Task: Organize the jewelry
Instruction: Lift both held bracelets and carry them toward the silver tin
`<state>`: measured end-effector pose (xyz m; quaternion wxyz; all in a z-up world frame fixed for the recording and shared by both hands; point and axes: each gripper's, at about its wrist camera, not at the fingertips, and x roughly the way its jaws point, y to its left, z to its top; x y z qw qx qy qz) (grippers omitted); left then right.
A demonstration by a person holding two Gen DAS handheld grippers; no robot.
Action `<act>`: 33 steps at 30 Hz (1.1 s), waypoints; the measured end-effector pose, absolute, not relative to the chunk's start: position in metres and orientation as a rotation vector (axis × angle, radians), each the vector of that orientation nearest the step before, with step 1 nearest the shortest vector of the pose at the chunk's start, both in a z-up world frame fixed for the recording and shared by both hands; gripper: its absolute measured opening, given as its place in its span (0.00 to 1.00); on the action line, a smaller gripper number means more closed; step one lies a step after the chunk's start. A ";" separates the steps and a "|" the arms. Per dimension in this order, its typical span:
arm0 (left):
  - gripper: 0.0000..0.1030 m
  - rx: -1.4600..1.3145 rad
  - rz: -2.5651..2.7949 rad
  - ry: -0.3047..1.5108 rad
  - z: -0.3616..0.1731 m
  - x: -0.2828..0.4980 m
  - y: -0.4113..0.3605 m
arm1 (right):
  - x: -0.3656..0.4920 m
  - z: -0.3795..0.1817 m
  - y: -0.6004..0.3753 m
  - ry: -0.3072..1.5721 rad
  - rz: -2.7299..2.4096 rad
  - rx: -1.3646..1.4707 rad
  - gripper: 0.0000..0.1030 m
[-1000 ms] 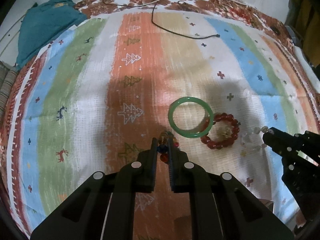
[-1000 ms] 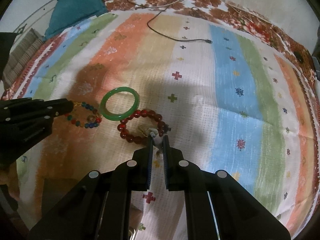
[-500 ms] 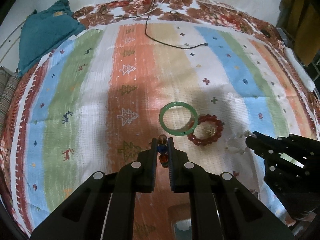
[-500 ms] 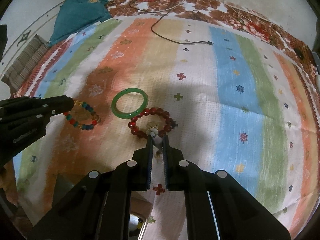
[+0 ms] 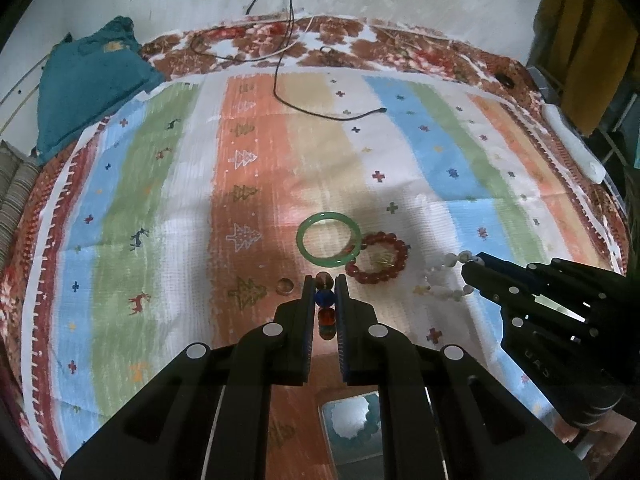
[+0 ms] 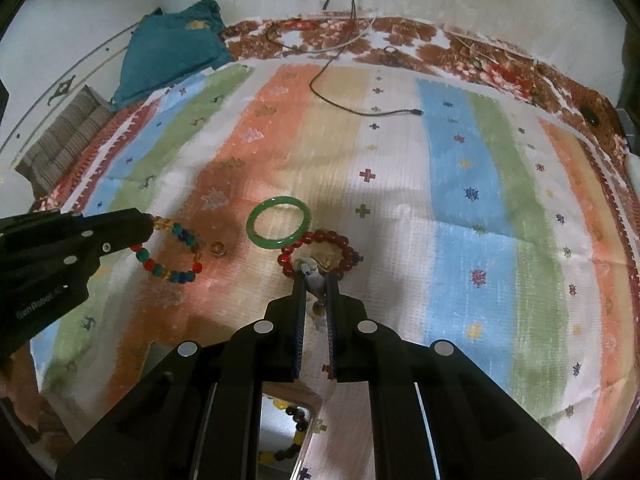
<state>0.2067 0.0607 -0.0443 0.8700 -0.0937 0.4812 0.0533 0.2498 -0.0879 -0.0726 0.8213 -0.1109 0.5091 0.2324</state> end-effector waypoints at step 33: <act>0.09 -0.160 0.052 0.913 -0.017 0.147 0.029 | 0.186 -0.042 -0.100 0.996 0.545 -0.235 0.10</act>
